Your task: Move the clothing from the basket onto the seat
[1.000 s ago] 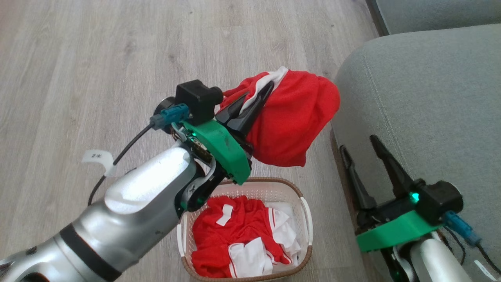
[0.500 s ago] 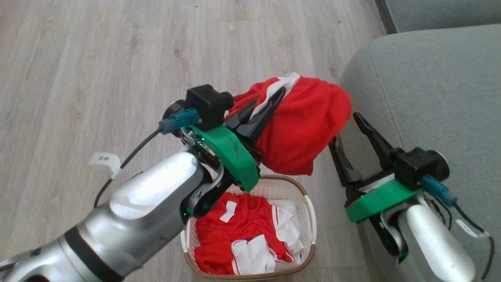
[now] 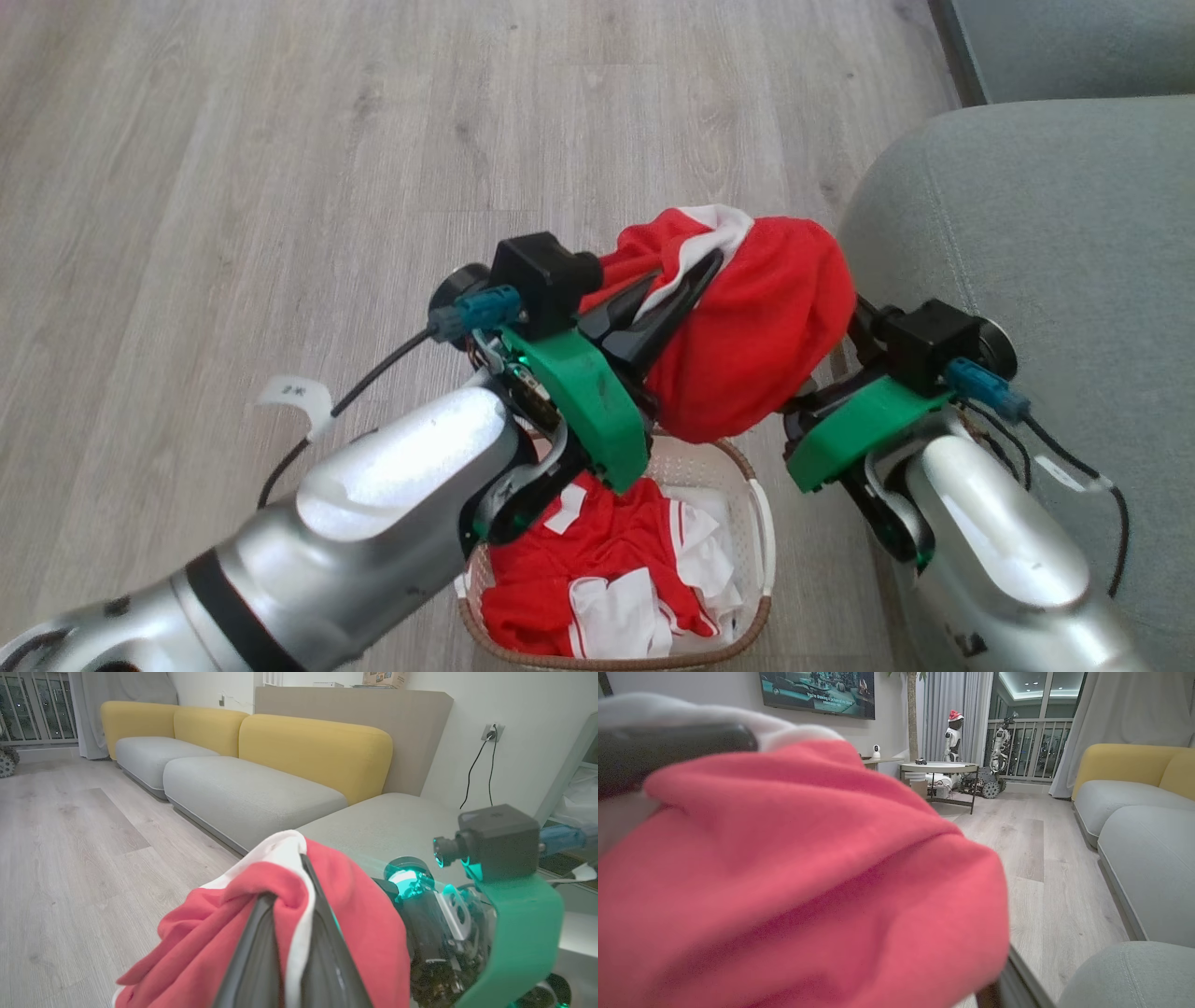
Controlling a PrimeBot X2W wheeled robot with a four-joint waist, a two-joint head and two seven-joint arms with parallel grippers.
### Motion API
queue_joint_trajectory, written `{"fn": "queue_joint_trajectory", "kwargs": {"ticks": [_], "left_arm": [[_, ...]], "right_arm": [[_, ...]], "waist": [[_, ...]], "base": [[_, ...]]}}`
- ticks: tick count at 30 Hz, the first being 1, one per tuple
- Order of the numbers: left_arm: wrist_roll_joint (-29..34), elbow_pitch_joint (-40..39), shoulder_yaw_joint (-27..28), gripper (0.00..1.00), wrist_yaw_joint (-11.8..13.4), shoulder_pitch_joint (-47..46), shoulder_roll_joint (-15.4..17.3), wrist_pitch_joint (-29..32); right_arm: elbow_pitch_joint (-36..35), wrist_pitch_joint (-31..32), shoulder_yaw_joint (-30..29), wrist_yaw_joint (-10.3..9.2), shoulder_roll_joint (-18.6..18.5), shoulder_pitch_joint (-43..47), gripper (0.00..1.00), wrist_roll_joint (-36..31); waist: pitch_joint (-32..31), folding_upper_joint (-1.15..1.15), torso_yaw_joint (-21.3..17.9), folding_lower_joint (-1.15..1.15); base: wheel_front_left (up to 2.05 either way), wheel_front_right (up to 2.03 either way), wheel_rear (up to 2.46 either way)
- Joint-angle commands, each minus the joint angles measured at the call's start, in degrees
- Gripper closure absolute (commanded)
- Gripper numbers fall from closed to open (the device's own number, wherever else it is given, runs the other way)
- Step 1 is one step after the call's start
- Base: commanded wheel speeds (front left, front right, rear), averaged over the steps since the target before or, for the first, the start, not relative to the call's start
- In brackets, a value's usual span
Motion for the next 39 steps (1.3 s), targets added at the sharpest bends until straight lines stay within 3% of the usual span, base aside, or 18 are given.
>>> {"fn": "queue_joint_trajectory", "kwargs": {"ticks": [1,7,9,10,17,29,30,31,32,39], "left_arm": [[-0.2,-1.2,2.3,1.0,-0.3,-1.6,0.4,0.1],[-0.2,-0.7,1.6,1.0,-0.6,-1.5,-0.2,0.1],[-0.3,-0.6,1.5,1.0,-0.7,-1.4,-0.1,0.1],[-0.3,-0.5,1.5,1.0,-0.7,-1.4,0.0,0.0],[-0.5,-0.4,1.5,1.0,-0.5,-1.1,0.4,-0.2],[-0.7,-0.4,1.6,1.0,0.4,0.4,1.4,-1.2],[-0.7,-0.5,1.7,0.75,0.5,0.6,1.5,-1.3],[-0.7,-0.6,1.7,0.16,0.7,0.7,1.5,-1.4],[-0.8,-0.7,1.7,0.0,0.7,0.8,1.6,-1.5],[-0.3,-1.3,1.7,0.0,1.3,1.1,2.6,-1.9]], "right_arm": [[-1.2,-0.7,1.2,-0.01,0.2,-2.8,0.0,0.6],[-0.1,-0.8,3.0,-0.01,1.2,-5.1,0.0,1.2],[-0.2,-0.8,3.1,-0.01,1.3,-5.3,0.59,1.3],[-0.2,-0.8,3.1,-0.01,1.3,-5.3,1.0,1.3],[-2.1,-0.8,2.5,-0.01,0.8,-4.3,1.0,1.8],[-8.4,-0.8,-5.0,-0.01,0.8,0.9,1.0,5.8],[-8.8,-0.8,-5.7,-0.01,0.8,1.3,1.0,6.2],[-9.3,-0.8,-6.4,-0.01,0.8,1.7,1.0,6.5],[-9.8,-0.8,-7.1,-0.01,0.7,2.0,1.0,6.7],[-12.6,-0.8,-11.6,-0.01,0.4,3.5,1.0,7.5]], "waist": [[0.0,0.0,0.2,0.0],[0.4,0.0,0.9,0.0],[0.5,0.0,0.9,0.0],[0.5,0.0,0.8,0.0],[0.5,0.0,0.3,0.0],[0.0,0.0,-1.3,0.0],[0.1,0.0,-1.5,0.0],[0.1,0.0,-1.7,0.0],[0.1,0.0,-2.0,0.0],[1.0,0.0,-4.1,0.0]], "base": [[0.0,0.0,0.0],[0.0,0.0,0.0],[0.0,0.0,0.0],[0.0,0.0,0.0],[0.0,0.0,0.0],[0.0,0.0,0.0],[0.0,0.0,0.0],[0.0,0.0,0.0],[0.0,0.0,0.0],[0.0,0.0,0.0]]}}
